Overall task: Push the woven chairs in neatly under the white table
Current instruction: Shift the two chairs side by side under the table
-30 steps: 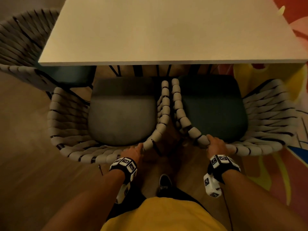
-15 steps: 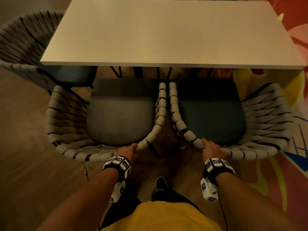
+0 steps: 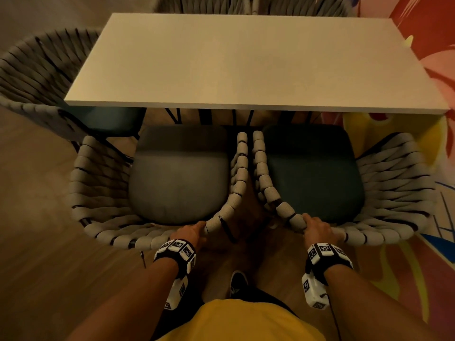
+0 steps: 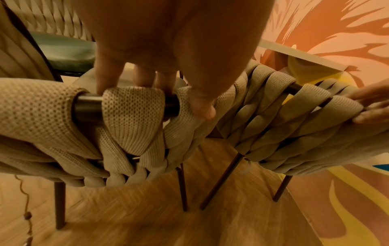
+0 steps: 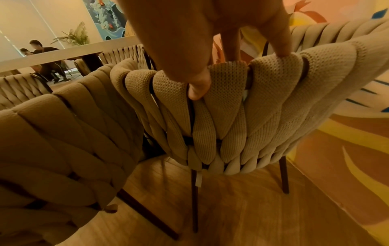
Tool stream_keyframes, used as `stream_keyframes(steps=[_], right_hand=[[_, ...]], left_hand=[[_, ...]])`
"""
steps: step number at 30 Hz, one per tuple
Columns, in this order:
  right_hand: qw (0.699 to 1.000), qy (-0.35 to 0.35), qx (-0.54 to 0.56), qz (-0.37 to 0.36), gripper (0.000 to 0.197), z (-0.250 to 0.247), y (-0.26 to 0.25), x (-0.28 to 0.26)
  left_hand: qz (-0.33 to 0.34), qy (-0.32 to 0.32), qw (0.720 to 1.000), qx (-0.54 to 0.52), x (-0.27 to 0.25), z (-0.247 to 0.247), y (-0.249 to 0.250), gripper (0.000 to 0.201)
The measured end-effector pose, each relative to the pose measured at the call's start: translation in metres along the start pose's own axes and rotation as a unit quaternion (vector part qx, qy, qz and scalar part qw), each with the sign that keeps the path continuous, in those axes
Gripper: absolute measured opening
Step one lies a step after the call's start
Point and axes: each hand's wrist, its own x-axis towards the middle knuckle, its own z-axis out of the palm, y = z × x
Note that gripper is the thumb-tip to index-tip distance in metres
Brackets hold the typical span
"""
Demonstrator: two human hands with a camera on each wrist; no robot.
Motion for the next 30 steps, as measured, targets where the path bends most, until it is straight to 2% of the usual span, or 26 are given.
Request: stream_keyframes(steps=[13, 21, 30], right_hand=[[0.999, -0.022, 0.027, -0.004, 0.053, 0.002, -0.002, 0.0], [0.999, -0.01, 0.041, -0.018, 0.047, -0.002, -0.003, -0.001], [0.999, -0.019, 0.045, -0.017, 0.052, -0.004, -0.001, -0.004]], left_hand=[[0.01, 0.006, 1.0, 0.005, 0.004, 0.003, -0.004, 0.051], [0.013, -0.008, 1.0, -0.022, 0.005, 0.002, -0.004, 0.052], [0.005, 0.004, 1.0, -0.021, 0.008, 0.006, -0.003, 0.05]])
